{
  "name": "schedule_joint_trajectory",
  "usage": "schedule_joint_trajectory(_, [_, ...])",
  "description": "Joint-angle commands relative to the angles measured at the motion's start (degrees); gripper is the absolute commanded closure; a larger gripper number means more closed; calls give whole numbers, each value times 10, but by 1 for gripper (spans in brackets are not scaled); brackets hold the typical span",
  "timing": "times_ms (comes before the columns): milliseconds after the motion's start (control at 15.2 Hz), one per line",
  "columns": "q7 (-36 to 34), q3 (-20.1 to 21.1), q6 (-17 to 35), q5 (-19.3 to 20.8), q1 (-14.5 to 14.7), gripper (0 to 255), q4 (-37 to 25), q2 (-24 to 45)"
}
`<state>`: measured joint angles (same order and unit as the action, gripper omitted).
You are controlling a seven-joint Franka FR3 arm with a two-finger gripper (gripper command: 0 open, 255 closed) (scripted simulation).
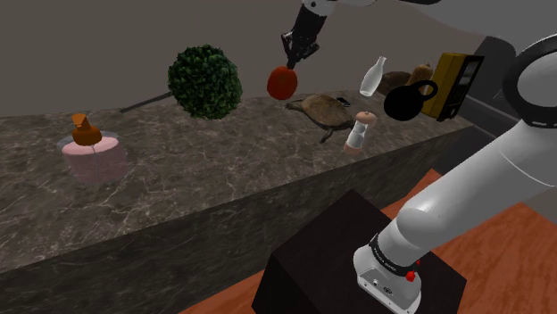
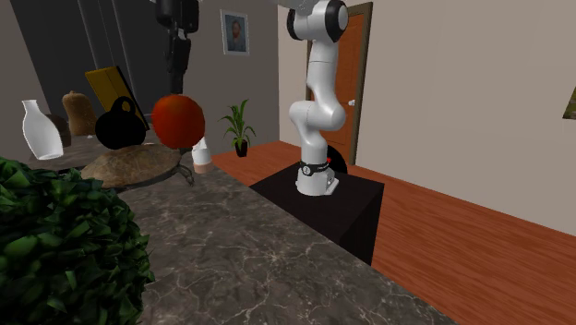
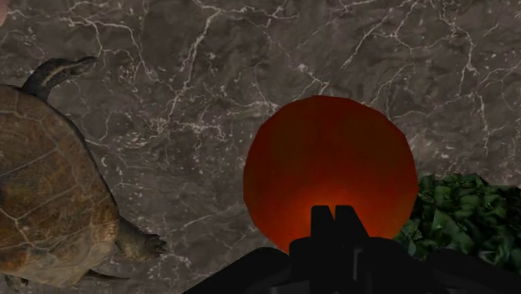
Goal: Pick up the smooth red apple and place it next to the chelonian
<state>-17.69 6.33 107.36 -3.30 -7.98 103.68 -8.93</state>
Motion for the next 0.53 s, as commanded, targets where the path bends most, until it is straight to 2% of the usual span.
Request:
schedule_joint_trajectory(0, [28,-16,-3,-3,-11,255,-10,9])
schedule_joint_trajectory(264, [78,-44,-8,-9,-31,255,-29,25])
schedule_joint_trajectory(462, [80,-44,16,-10,-31,255,-2,22])
